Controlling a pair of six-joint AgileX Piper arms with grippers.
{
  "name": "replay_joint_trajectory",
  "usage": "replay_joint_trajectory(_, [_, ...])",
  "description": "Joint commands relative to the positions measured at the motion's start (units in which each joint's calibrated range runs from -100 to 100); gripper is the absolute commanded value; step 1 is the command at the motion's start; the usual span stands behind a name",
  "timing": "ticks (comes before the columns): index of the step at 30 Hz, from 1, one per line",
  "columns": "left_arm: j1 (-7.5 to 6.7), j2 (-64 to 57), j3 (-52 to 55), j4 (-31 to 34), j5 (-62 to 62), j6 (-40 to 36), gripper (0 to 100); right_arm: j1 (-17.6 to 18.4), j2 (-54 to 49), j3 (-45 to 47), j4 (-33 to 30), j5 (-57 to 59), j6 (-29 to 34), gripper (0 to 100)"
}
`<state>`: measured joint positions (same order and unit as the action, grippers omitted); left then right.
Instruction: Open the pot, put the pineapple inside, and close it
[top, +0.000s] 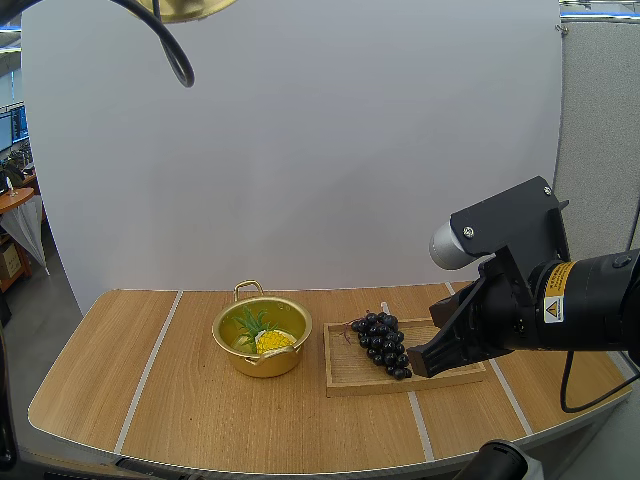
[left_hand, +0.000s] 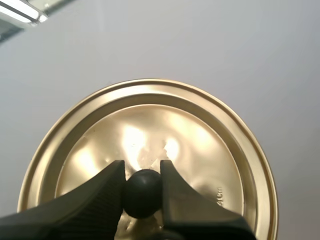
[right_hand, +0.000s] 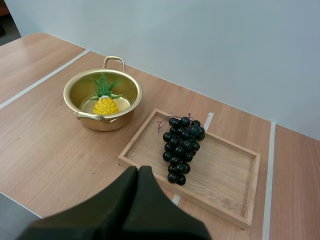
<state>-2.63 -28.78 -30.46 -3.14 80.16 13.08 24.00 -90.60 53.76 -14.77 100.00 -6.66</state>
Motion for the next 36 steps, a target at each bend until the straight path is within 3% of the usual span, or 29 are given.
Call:
replay_joint_trajectory(1, [-0.28, 0.53, -0.29, 0.06, 17.02, -0.18, 0, -0.18, -0.49, 0.16, -0.53, 0.0, -0.08, 0])
replay_joint_trajectory(10, [-0.28, 5.97, 2.79, -0.48, 19.84, 2.6, 0, -0.18, -0.49, 0.16, -0.53, 0.0, -0.08, 0])
replay_joint_trajectory(19, [-0.28, 8.74, 21.5, -10.49, 19.84, 10.67, 0, -0.18, -0.49, 0.16, -0.53, 0.0, -0.08, 0])
replay_joint_trajectory(26, [-0.28, 11.46, 36.48, -11.83, 19.84, 14.24, 0, -0.18, -0.49, 0.16, -0.53, 0.0, -0.08, 0])
replay_joint_trajectory(36, [-0.28, 15.68, 52.54, -16.03, 0.77, 21.55, 0, -0.18, -0.61, 0.16, -0.53, 0.0, -0.08, 0])
